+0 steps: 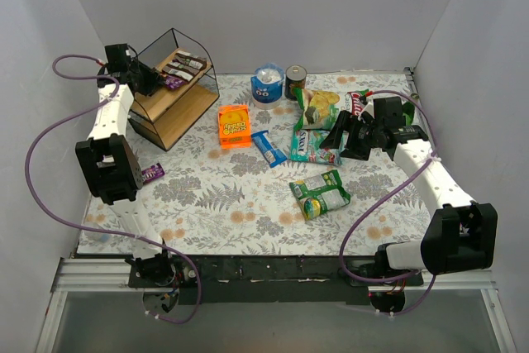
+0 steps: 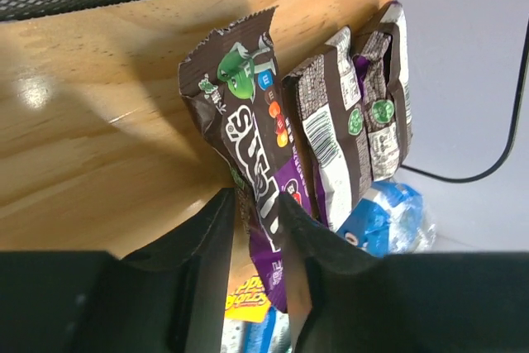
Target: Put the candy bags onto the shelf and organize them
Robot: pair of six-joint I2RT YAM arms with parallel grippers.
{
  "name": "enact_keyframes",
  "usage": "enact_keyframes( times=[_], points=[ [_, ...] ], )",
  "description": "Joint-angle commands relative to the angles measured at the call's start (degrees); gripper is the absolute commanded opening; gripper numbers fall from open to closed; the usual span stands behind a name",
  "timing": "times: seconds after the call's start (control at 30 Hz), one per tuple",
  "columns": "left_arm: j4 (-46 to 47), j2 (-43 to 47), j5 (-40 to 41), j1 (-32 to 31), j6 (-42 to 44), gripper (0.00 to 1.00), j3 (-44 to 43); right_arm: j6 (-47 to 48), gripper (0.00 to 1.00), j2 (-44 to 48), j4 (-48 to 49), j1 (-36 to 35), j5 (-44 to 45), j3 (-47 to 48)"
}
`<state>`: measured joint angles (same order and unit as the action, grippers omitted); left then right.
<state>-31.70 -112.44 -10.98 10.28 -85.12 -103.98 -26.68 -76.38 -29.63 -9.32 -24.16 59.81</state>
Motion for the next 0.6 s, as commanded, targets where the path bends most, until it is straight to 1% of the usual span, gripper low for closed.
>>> enact_keyframes(
  times=[0.0, 0.1, 0.2, 0.3, 0.4, 0.43, 0.5, 0.57],
  points=[
    [-0.20, 1.78, 1.75, 0.00, -0.31, 0.32, -1.13, 0.57, 0.90, 0.18, 1.32, 0.45, -0.89, 1.54],
    [0.15, 3.01, 2.28, 0.00, -0.40, 0.43, -0.35, 0.66, 0.90, 0.09, 1.33, 0.53, -1.15, 1.62],
    [0.33, 5.04, 2.63, 0.00, -0.22, 0.50, -0.08, 0.57, 0.90, 0.00, 1.41, 0.53, -1.32, 1.54],
    [0.33, 6.88, 2.02, -0.09, 0.22, 0.54, -0.25, 0.57, 0.90, -0.17, 1.59, 0.53, -1.68, 1.36],
    [-0.90, 8.90, 1.40, -0.09, 0.92, 0.60, -1.74, 0.49, 0.90, -0.35, 1.59, 0.62, -2.12, 1.45],
    [-0.90, 9.60, 1.05, -0.09, 0.92, 0.64, -1.92, 0.48, 0.90, -0.26, 1.50, 0.53, -2.29, 1.45],
    [-0.64, 12.06, -0.09, 0.00, 1.45, 0.68, -2.10, 0.57, 0.90, -0.26, 1.59, 0.53, -2.47, 1.54],
    [-0.64, 14.60, -0.79, 0.00, 2.06, 0.76, -2.01, 0.66, 0.91, -0.26, 1.33, 0.53, -2.21, 1.71]
  ],
)
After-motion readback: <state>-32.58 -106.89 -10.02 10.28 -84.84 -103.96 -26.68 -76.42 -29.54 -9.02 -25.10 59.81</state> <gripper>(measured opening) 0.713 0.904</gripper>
